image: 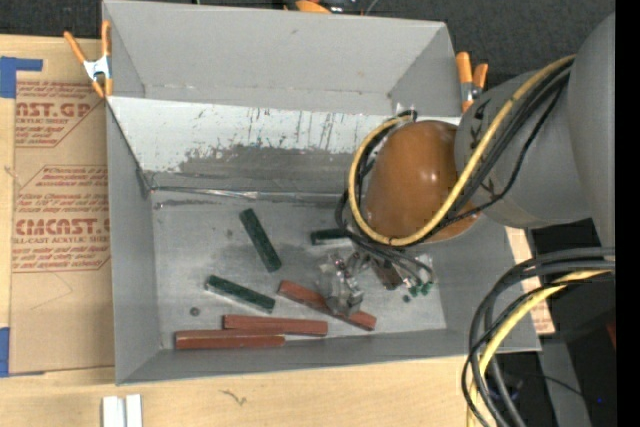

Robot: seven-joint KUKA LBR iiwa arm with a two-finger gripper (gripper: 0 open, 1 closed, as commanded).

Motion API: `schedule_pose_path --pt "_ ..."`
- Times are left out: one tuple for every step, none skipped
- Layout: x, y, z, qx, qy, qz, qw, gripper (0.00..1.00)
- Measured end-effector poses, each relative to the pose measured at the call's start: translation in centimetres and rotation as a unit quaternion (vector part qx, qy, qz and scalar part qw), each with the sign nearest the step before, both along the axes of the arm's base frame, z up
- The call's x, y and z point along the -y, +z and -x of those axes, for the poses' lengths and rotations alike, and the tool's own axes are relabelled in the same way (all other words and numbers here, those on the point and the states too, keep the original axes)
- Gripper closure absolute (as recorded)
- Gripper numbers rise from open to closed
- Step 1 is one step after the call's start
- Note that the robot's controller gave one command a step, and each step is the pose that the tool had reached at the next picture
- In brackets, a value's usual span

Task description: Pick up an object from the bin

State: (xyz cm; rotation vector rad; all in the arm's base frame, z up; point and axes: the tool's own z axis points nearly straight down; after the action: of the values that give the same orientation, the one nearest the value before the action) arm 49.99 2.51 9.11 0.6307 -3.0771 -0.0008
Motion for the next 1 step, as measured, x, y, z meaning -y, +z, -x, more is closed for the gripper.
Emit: schedule_pose_path --pt "-0.01 0.0 0.0 0.0001 0.0 0.0 1.0 0.0"
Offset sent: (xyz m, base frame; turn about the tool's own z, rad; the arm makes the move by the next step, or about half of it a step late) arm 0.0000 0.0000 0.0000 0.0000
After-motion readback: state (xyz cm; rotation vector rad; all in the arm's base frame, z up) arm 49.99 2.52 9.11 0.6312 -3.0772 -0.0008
